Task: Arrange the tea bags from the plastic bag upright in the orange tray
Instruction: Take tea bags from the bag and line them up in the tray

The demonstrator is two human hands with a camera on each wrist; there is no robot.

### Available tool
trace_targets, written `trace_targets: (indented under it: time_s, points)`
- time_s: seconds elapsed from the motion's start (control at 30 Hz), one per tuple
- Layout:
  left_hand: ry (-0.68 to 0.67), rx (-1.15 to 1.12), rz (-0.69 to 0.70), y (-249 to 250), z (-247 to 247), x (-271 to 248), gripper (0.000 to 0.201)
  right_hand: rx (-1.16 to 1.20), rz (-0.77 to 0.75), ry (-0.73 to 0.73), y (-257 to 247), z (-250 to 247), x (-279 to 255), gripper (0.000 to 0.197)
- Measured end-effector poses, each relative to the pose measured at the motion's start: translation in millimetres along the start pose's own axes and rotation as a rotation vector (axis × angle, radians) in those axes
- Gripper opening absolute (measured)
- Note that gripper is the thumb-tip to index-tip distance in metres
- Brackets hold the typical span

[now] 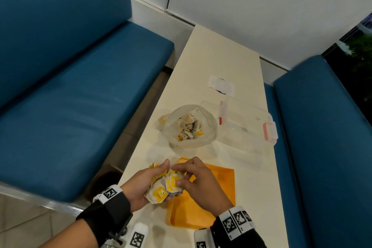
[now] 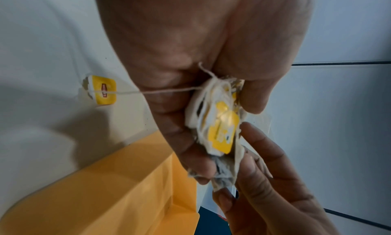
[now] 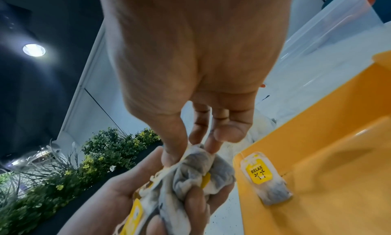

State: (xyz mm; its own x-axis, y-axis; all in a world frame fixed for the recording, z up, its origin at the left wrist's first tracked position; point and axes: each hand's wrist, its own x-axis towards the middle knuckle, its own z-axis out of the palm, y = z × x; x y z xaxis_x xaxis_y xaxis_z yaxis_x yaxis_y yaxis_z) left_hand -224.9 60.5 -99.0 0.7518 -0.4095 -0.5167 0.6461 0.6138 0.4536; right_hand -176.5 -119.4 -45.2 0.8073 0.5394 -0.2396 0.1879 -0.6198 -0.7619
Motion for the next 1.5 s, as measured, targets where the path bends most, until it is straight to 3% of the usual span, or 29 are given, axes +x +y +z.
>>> trace_targets:
  time_s: [0.3,0.6,0.77,0.93,1.17,1.33,1.5]
  points:
    - [0.022,0.009,0.029,1.4,1.7,-2.0,0.033,-0.007,0.015,0.034,1.4,-0.6,-1.3,0.041]
    - [-0.052,0.151,0.094,1.3,3.3,-6.7,0.043,0.076,0.019,0.096,6.6,-3.2,-0.5,0.032]
    - [-0.092,0.151,0.104,2.8,6.2,-9.7,0.029,0.227,0.047,0.083,6.9,-7.8,0.2,0.028]
    - [-0.097,0.19,0.106,1.9,6.5,-6.4,0.037,0.37,0.106,0.074,7.9,-10.5,2.1,0.018]
    - [-0.016,0.141,0.087,2.9,4.8,-2.6,0.043,0.328,0.133,0.08,7.3,-17.4,1.4,0.019]
    - [0.007,0.095,0.095,5.7,4.6,-4.5,0.015,0.432,0.132,0.082,3.6,-23.2,-0.5,0.018]
    - [0.045,0.077,0.109,6.6,-1.2,-2.8,0.016,0.476,0.12,0.108,2.9,-27.9,0.3,0.016]
